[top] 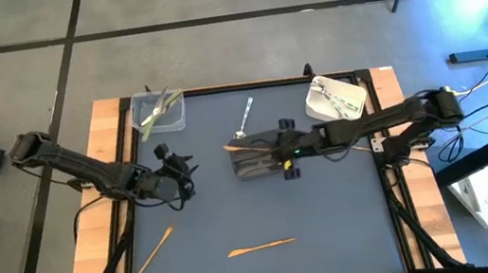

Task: Sort silverware by color (type)
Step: Put the green spoon into the white bin

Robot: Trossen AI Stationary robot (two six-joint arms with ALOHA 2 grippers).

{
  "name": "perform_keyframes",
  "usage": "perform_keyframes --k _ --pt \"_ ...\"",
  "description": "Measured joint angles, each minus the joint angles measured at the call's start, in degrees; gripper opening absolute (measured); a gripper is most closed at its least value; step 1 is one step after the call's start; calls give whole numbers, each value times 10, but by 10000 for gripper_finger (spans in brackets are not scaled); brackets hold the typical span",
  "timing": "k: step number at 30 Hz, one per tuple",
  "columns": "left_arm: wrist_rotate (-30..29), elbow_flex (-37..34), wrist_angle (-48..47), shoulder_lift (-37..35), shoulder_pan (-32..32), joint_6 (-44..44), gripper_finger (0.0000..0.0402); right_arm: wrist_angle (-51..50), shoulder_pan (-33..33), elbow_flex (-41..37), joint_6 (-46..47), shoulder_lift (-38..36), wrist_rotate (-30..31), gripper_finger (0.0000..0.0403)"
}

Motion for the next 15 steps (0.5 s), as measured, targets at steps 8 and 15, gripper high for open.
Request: perform_keyframes --k 8,15 --pt "-14 30 40 0 126 139 167 198 -55 -102 -127 -133 -34 175" --pt "112 99 -19 0 293 150 214 407 -133 -139 -172 -130 -118 175"
